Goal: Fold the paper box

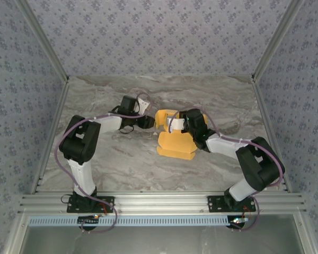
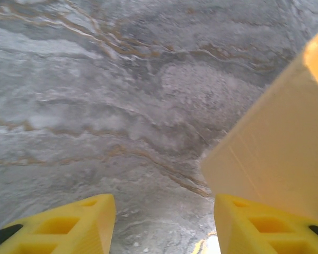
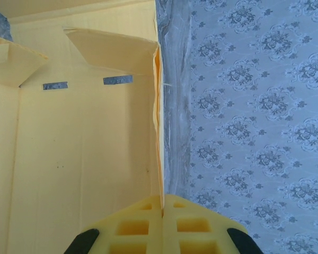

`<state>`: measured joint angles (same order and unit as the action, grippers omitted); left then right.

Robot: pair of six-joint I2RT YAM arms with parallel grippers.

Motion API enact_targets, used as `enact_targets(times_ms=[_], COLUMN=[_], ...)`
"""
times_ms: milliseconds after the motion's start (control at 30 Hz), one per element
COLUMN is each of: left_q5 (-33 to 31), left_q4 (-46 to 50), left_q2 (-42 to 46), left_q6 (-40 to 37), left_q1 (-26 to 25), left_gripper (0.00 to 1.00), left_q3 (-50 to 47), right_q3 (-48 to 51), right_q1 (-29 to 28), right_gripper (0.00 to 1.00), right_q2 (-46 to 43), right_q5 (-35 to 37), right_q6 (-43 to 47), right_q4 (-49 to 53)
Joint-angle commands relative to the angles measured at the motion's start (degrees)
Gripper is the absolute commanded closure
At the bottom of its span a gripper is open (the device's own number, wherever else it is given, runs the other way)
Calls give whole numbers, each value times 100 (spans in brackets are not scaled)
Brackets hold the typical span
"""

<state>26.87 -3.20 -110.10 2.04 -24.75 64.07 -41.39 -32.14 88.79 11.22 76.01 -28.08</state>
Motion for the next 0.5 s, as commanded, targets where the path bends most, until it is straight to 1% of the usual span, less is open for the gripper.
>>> enact_targets(times_ms=[0, 200, 367, 467], left_q5=[614, 1005, 1402, 1468], left_q4=[-150, -119, -252, -278], left_q2=[-86, -156, -230, -270], left_q6=[-400, -688, -686, -694], left_q1=[28, 24, 10, -16], left_gripper=[48, 48, 48, 48], left_q3=[183, 305, 367, 457], right_q3=[126, 193, 262, 265], right_q1=[-34, -42, -52, -64], right_gripper=[100, 100, 100, 100], right_q2=[99, 54, 36, 32], right_q5=[82, 90, 108, 117], right_q6=[239, 172, 101, 55], right_q4=[-305, -337, -417, -410])
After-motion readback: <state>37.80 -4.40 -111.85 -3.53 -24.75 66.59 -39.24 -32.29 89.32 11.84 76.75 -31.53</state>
